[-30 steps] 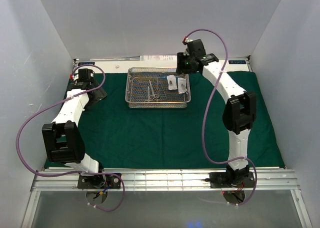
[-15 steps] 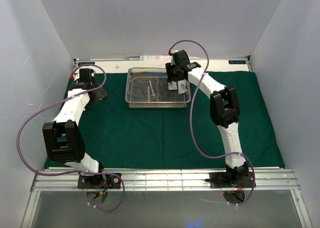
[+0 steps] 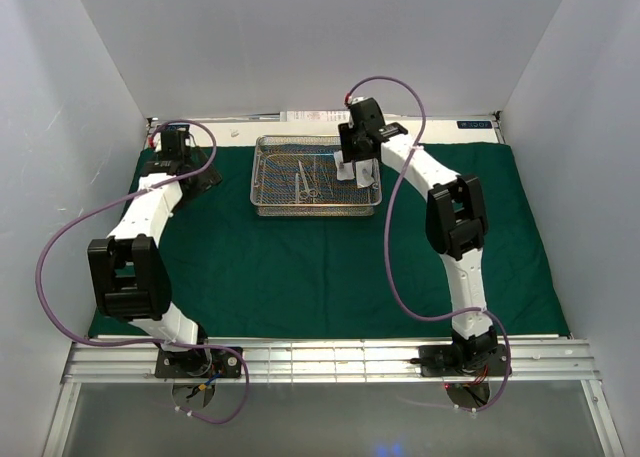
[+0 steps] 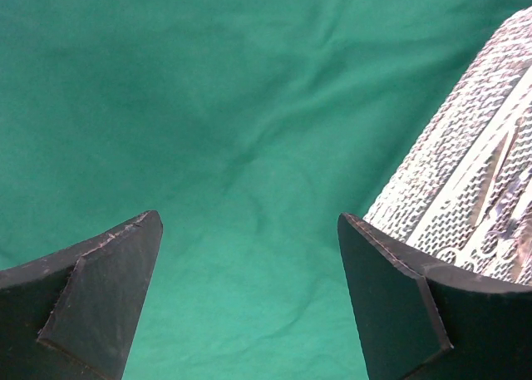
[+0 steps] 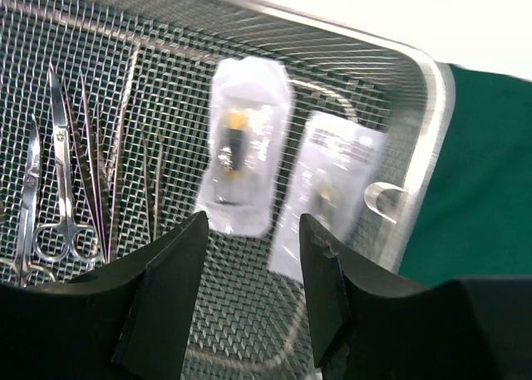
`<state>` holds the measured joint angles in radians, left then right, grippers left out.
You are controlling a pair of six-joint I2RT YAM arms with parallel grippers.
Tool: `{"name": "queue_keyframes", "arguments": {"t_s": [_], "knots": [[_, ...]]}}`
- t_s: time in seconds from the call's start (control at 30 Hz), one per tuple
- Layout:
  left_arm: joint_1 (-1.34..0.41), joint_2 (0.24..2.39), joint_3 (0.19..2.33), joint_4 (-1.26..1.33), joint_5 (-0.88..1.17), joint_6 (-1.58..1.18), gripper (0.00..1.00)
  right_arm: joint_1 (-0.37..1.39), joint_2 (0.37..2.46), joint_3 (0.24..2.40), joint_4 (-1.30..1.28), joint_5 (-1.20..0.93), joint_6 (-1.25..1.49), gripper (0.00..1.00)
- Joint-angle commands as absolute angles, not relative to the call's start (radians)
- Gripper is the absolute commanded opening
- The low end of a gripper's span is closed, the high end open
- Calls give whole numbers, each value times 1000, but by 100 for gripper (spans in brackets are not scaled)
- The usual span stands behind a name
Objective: Open and lay out the surgical kit
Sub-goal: Move the container from the surgical kit.
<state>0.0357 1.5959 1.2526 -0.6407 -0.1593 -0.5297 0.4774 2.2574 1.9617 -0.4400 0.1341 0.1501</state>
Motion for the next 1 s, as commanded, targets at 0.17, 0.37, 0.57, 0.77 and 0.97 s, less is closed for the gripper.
{"name": "queue_keyframes", "arguments": {"t_s": [0.17, 0.37, 0.57, 0.77, 0.97], "knots": [[41, 1758, 1362, -543, -235, -509, 98, 414, 2105, 1993, -621, 250, 179, 57], [78, 1969, 1540, -526, -268, -515, 98, 402, 2097, 1921, -673, 221, 222, 58], [97, 2080, 1649, -483, -256, -488, 98, 393, 2135, 1917, -673, 147, 239, 58], [112, 2138, 1674, -449, -275, -472, 98, 393, 2177, 1944, -676, 101, 242, 57], [136, 2198, 1677, -443, -291, -465, 98, 393, 2221, 1962, -686, 97, 264, 57]]}}
